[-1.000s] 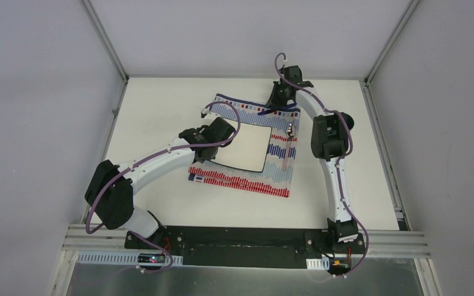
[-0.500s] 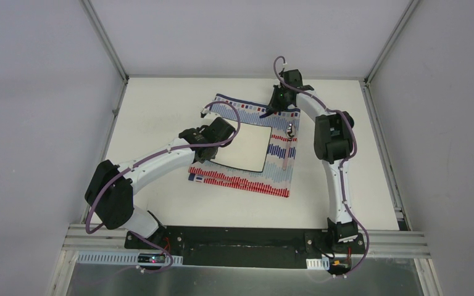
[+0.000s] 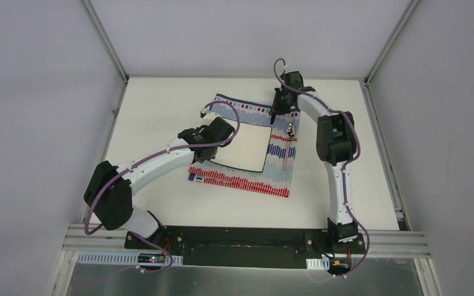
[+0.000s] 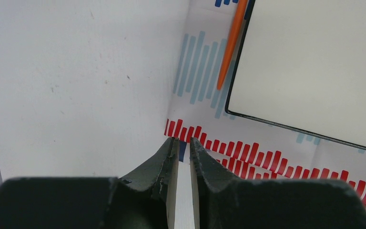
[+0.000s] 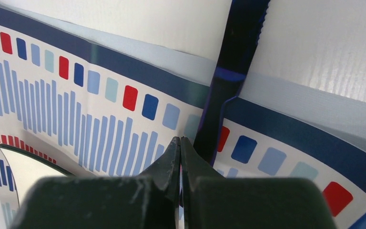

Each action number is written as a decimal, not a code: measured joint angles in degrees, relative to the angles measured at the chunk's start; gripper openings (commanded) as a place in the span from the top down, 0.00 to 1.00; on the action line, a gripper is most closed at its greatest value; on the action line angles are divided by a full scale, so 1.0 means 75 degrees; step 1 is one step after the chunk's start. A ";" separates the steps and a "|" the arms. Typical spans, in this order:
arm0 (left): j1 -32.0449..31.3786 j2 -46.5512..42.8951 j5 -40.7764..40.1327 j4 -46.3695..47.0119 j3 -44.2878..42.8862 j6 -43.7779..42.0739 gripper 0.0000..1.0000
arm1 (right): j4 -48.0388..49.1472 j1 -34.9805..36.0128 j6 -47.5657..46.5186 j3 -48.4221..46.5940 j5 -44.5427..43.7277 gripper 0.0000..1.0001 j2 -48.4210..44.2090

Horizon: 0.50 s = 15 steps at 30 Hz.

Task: Set the dinner table for one person
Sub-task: Move the knife to the napkin.

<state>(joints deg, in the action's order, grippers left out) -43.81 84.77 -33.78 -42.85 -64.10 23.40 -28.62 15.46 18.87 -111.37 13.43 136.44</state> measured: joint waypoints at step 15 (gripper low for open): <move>-0.0003 -0.0102 0.0122 -0.0006 0.0012 0.0006 0.84 | -0.0321 -0.0041 -0.0216 0.0105 -0.0137 0.74 -0.0181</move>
<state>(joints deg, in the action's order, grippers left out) -43.83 84.01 -32.86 -42.89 -64.01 23.44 -31.03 15.16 17.26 -110.59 12.40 135.09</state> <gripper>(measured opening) 0.161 0.183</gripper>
